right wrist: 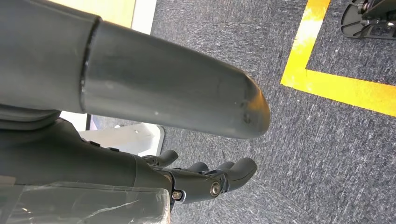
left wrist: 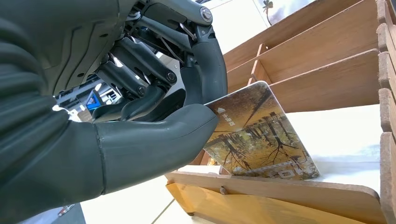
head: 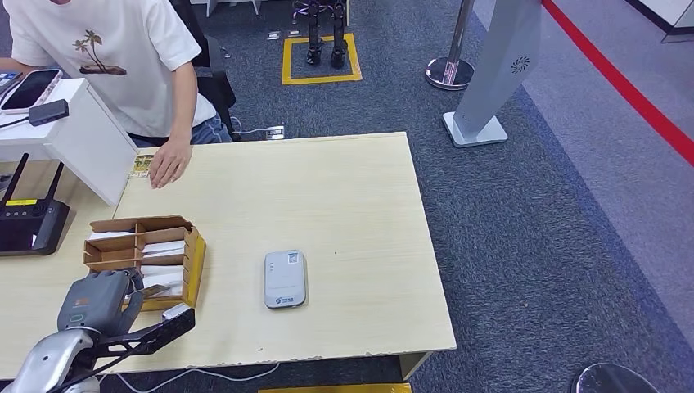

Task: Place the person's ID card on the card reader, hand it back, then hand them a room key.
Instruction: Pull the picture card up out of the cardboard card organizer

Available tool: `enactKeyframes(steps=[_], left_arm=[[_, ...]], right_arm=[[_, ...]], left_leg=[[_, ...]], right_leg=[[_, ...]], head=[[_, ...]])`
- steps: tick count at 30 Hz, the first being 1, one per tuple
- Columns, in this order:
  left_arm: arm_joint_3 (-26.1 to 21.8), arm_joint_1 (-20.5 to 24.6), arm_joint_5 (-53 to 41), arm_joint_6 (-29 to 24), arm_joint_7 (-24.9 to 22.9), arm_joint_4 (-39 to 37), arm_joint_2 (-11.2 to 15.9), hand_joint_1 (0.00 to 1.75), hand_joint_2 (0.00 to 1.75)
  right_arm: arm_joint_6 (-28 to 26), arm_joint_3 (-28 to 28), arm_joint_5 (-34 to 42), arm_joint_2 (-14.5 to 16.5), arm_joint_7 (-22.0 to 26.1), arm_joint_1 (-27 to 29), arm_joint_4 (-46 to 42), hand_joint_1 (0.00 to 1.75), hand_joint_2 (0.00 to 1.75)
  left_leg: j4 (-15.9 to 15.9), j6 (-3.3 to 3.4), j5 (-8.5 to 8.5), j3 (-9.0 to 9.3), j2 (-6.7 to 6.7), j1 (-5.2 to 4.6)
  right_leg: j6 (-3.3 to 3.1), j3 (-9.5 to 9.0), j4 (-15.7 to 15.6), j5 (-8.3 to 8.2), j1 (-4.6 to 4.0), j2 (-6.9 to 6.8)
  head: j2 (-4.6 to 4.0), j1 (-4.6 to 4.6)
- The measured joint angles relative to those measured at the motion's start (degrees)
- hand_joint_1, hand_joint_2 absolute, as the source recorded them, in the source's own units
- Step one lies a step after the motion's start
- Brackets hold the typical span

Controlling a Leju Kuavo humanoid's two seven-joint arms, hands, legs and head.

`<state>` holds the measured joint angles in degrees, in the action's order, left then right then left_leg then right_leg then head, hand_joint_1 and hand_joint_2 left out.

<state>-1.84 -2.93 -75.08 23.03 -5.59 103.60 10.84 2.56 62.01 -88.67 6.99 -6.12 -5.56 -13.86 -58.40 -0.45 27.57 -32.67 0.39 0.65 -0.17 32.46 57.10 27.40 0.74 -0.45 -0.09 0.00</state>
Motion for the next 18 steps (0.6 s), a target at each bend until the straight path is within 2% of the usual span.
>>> enactKeyframes(steps=[9, 18], left_arm=[[0.00, 1.36, 0.18, -3.75, 0.81, 0.01, 0.05, 1.75, 1.75], [-1.75, 12.19, 7.56, -3.36, 2.14, 0.02, 2.45, 1.75, 1.75]], right_arm=[[-0.12, 0.00, 0.00, 0.01, -0.06, 0.00, 0.00, 0.00, 0.00], [0.07, -0.02, -0.03, 0.01, 0.63, -0.01, 0.00, 0.00, 0.00]], left_leg=[[0.00, -0.01, -0.01, 0.01, -0.02, 0.00], [0.00, -0.07, -0.07, 0.01, -0.01, 0.02]], right_leg=[[0.00, 0.02, 0.00, 0.00, 0.00, -0.02], [-0.03, -0.01, 0.04, -0.05, -0.01, -0.02]], head=[[0.00, 0.01], [0.00, 0.00]])
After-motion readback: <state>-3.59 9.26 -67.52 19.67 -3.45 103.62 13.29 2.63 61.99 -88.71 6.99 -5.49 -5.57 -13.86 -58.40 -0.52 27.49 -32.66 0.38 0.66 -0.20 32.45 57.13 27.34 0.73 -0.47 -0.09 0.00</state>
